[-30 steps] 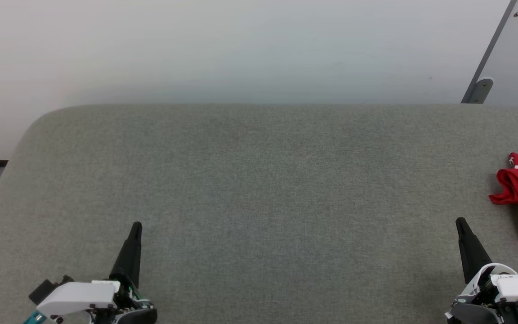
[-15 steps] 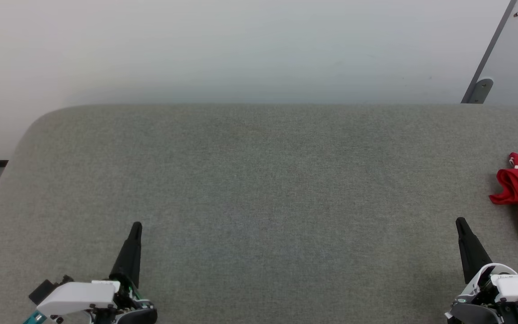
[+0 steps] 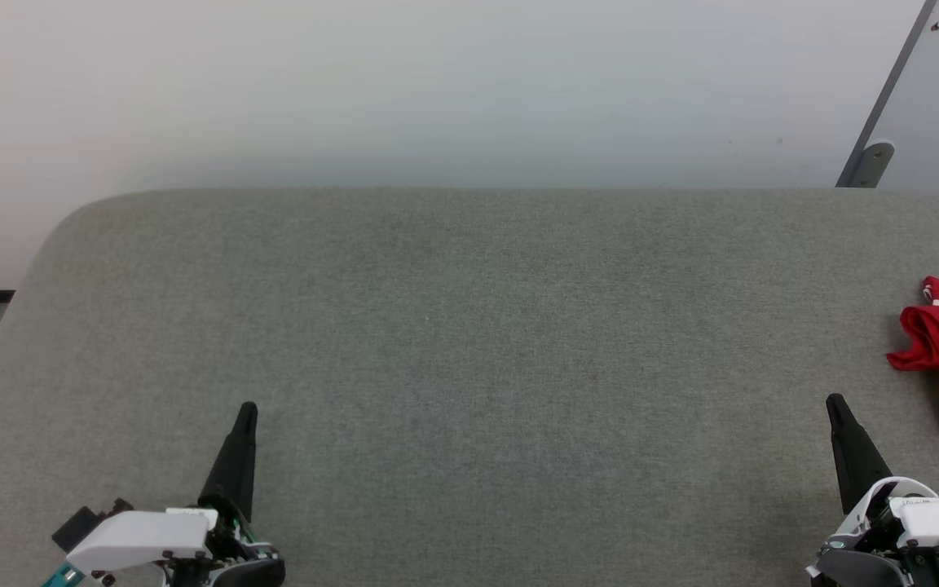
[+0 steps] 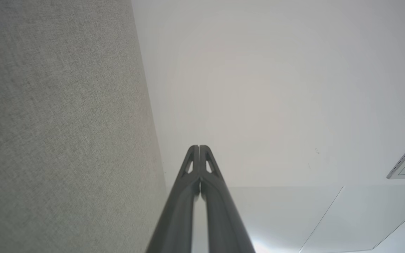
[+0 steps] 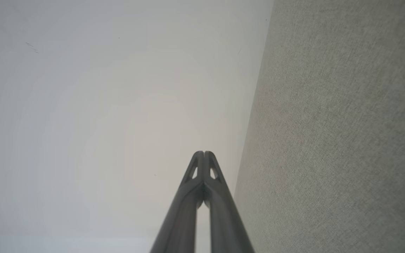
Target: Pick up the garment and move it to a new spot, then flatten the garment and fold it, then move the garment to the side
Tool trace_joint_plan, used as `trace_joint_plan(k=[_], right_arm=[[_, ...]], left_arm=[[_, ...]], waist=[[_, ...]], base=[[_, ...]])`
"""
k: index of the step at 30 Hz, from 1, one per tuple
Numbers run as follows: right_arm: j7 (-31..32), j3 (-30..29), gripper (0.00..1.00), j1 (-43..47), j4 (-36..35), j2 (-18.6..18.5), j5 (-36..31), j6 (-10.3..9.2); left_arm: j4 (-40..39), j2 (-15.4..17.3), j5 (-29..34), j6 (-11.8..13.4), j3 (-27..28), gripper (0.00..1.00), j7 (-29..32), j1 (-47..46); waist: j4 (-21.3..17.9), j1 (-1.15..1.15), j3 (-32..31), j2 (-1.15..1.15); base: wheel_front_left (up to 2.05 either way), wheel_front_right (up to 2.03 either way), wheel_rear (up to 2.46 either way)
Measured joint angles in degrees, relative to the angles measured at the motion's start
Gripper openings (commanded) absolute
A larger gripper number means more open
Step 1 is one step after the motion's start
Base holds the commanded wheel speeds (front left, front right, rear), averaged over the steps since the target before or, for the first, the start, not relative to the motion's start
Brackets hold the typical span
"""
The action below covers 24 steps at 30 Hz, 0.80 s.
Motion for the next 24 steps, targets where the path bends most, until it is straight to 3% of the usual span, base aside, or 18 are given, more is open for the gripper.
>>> trace_joint_plan(k=[24], right_arm=[[0.0, 0.0, 0.0, 0.0, 0.0, 0.0, 0.0, 0.0]], left_arm=[[0.0, 0.0, 0.0, 0.0, 0.0, 0.0, 0.0, 0.0]], waist=[[0.0, 0.0, 0.0, 0.0]], base=[[0.0, 0.0, 0.0]])
